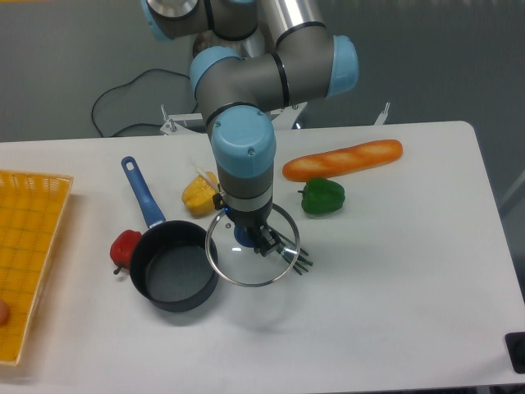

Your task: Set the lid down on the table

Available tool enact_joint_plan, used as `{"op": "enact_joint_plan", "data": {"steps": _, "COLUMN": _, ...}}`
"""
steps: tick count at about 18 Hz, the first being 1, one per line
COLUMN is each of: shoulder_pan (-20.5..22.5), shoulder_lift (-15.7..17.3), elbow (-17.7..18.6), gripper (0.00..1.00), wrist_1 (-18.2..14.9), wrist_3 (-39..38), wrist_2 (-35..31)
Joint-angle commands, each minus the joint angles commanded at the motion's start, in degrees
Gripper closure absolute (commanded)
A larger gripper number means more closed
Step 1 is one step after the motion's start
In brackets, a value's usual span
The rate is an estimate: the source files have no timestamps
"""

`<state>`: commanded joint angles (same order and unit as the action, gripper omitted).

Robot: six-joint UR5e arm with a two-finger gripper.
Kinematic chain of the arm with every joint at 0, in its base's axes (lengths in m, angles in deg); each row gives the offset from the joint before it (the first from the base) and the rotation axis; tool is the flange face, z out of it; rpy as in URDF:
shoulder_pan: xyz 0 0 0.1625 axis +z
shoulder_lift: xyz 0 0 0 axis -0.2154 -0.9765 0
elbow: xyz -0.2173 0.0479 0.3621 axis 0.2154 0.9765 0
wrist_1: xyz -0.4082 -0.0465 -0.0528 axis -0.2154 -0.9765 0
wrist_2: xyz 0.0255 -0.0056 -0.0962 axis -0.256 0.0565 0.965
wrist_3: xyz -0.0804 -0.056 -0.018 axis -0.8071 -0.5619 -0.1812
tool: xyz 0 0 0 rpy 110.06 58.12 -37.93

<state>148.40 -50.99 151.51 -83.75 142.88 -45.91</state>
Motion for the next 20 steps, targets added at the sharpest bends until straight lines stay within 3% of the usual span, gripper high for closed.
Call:
{"op": "enact_joint_plan", "data": {"steps": 6, "shoulder_pan": 2.5, "shoulder_lift": -2.6, "elbow": -2.2, "gripper": 0.48, "wrist_1": 1.1, "wrist_3": -0.3, "wrist_2": 0.6}}
{"op": "enact_joint_plan", "data": {"steps": 13, "shoulder_pan": 6.2, "shoulder_lift": -3.2, "elbow": -2.1, "gripper": 0.48, "wrist_1": 2.1, "wrist_3": -0.5, "wrist_2": 0.9}}
{"op": "enact_joint_plan", "data": {"steps": 20, "shoulder_pan": 8.4, "shoulder_lift": -4.1, "elbow": -1.2, "gripper": 0.48, "wrist_1": 3.7, "wrist_3": -6.7, "wrist_2": 0.8}}
